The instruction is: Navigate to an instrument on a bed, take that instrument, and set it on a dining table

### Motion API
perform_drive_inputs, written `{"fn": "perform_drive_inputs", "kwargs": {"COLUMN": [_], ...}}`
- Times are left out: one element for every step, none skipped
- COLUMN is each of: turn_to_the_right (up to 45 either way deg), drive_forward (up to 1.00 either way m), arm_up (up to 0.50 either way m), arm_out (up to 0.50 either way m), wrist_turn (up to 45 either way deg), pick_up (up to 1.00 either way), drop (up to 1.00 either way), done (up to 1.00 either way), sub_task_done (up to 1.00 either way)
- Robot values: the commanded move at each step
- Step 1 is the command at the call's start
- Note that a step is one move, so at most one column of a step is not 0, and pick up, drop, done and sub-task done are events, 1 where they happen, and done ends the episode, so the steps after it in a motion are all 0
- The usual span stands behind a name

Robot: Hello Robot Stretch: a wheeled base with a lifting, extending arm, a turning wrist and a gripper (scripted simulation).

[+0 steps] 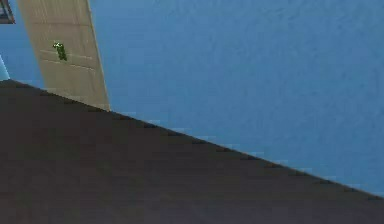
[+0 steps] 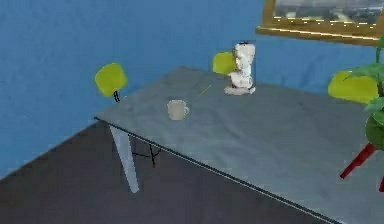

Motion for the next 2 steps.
{"fn": "perform_drive_inputs", "kwargs": {"turn_to_the_right": [-45.0, -39.0], "drive_forward": [0.0, 0.0], "arm_up": [0.0, 0.0], "arm_out": [0.0, 0.0], "wrist_turn": [0.0, 0.0], "pick_up": [0.0, 0.0], "drop": [0.0, 0.0], "done": [0.0, 0.0], "sub_task_done": [0.0, 0.0]}}
